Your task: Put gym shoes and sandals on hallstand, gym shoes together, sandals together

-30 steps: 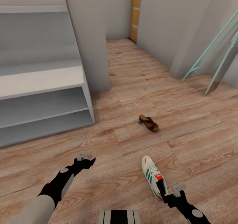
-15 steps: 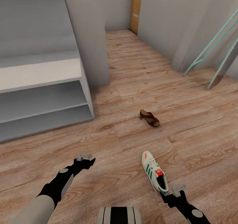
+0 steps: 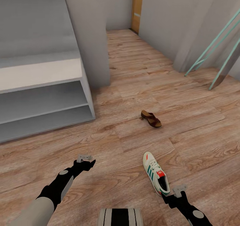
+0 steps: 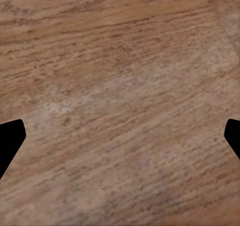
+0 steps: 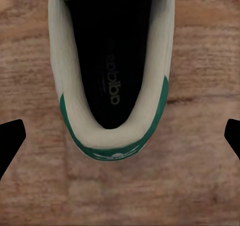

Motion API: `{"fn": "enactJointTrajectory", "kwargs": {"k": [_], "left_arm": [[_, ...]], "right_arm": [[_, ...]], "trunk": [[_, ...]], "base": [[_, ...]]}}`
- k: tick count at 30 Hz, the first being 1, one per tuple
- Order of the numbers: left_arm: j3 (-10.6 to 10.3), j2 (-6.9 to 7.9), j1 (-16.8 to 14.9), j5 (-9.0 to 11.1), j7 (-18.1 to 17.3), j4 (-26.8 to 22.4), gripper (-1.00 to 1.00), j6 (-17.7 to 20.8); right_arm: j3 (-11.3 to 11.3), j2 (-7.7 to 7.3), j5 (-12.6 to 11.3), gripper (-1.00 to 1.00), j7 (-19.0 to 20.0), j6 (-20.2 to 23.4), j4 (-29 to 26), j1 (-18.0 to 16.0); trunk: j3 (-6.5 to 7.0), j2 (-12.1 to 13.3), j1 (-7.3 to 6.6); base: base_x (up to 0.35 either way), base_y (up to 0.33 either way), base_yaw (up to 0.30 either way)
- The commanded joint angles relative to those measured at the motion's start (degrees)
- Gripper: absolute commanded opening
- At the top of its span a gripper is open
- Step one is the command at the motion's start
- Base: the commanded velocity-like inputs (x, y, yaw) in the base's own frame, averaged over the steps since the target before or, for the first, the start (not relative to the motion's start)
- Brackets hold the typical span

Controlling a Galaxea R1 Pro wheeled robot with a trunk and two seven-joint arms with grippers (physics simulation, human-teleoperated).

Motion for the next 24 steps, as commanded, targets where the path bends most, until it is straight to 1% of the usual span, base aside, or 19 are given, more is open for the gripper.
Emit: {"fn": "enactJointTrajectory", "kwargs": {"k": [1, 6, 15, 24], "left_arm": [[0.0, 0.04, 0.0, 0.2, -0.2, 0.0, 1.0, 0.1], [0.0, 0.0, 0.0, 0.1, -0.2, 0.0, 1.0, 0.1], [-0.1, -0.14, 0.2, 0.2, -0.3, 0.1, 1.0, 0.0], [-0.1, 0.02, 0.2, 0.2, -0.3, 0.1, 1.0, 0.1]], "right_arm": [[0.0, 0.01, 0.6, 1.0, 0.1, -0.2, 0.0, -0.1], [0.0, 0.09, 0.6, 1.0, 0.1, -0.1, -0.1, -1.6], [0.0, 0.01, 0.6, 1.0, 0.1, -0.4, 0.1, -1.9], [0.0, 0.0, 0.6, 1.0, 0.1, -0.4, 0.2, -1.9]], "trunk": [[-0.04, 0.0, -0.01], [-0.04, 0.0, -0.01], [-0.04, 0.0, -0.01], [-0.04, 0.0, -0.01]], "base": [[0.0, 0.0, 0.0], [0.0, 0.0, 0.0], [0.06, 0.0, 0.0], [0.012, 0.0, 0.0]]}}
